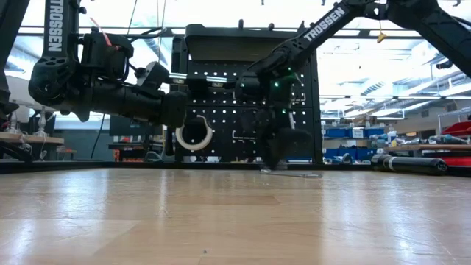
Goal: Hang tools onto peg board
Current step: Hang the utility knife blades on the peg board
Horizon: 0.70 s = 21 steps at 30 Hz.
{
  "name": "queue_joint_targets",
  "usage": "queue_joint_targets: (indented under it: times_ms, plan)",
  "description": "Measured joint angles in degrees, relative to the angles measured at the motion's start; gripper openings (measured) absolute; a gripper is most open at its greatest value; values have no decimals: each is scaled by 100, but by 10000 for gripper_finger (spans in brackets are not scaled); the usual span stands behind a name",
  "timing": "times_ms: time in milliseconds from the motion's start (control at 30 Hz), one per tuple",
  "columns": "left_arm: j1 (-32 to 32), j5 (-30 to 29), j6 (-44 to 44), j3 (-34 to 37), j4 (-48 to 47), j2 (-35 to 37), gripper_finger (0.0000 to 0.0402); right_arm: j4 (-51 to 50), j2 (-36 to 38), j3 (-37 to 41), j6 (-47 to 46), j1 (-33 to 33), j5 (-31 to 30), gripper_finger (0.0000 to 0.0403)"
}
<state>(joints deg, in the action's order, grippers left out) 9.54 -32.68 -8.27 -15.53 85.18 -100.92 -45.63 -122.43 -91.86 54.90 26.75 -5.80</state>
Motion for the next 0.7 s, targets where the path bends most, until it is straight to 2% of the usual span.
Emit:
queue_joint_targets:
  times_ms: [200, 433, 700]
  plan:
    - [0, 1, 0, 0, -8, 0, 0, 62, 0, -563, 29, -14, -691, 107]
    - [0, 0, 0, 0, -37, 0, 0, 181, 0, -1229, -222, -72, -617, 107]
    - [0, 0, -30, 0, -106, 0, 0, 355, 420, -1647, -320, -156, -1328, 107]
